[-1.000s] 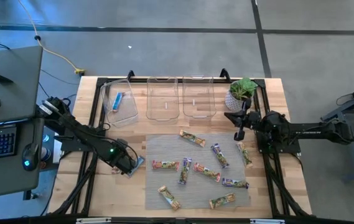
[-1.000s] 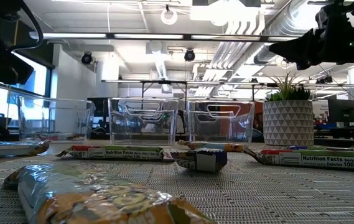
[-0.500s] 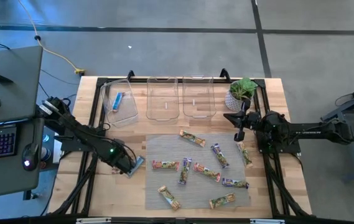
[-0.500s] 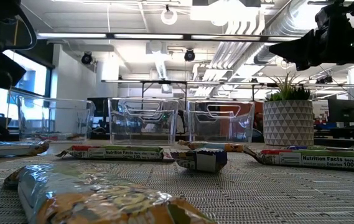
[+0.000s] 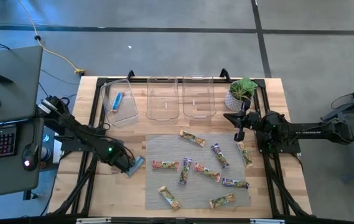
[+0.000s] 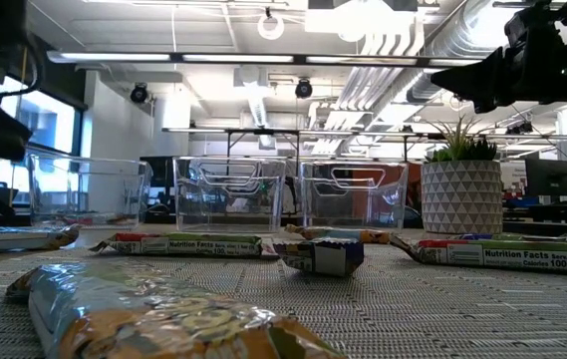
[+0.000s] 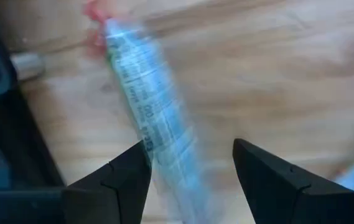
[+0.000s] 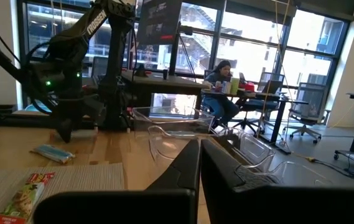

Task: Pick and place Granola Bars by type
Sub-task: Put the red granola bar into the left transparent bin

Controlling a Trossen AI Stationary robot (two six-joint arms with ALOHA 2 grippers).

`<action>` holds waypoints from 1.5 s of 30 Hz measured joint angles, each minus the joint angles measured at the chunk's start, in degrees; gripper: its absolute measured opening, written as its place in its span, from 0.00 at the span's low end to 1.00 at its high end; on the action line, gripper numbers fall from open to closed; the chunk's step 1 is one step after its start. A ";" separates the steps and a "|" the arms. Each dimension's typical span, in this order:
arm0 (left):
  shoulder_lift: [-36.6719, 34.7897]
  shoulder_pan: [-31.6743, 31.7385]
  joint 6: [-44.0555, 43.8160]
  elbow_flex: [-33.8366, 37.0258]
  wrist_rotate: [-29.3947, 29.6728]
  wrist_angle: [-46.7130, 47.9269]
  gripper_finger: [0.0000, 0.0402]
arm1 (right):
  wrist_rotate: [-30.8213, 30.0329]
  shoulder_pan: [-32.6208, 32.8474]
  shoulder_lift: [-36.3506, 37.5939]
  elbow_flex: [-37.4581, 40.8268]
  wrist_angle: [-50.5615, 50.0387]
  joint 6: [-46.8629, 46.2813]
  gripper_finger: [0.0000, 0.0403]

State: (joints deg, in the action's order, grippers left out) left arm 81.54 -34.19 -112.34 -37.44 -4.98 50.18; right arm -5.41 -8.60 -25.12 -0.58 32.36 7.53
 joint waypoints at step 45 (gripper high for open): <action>-4.02 23.43 25.30 -21.82 47.54 34.34 0.09 | -3.50 0.02 0.10 0.00 3.04 0.94 0.00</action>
State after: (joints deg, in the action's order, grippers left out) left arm 77.52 -10.76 -87.04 -59.26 42.56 84.52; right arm -8.91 -8.58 -25.02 -0.58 35.40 8.46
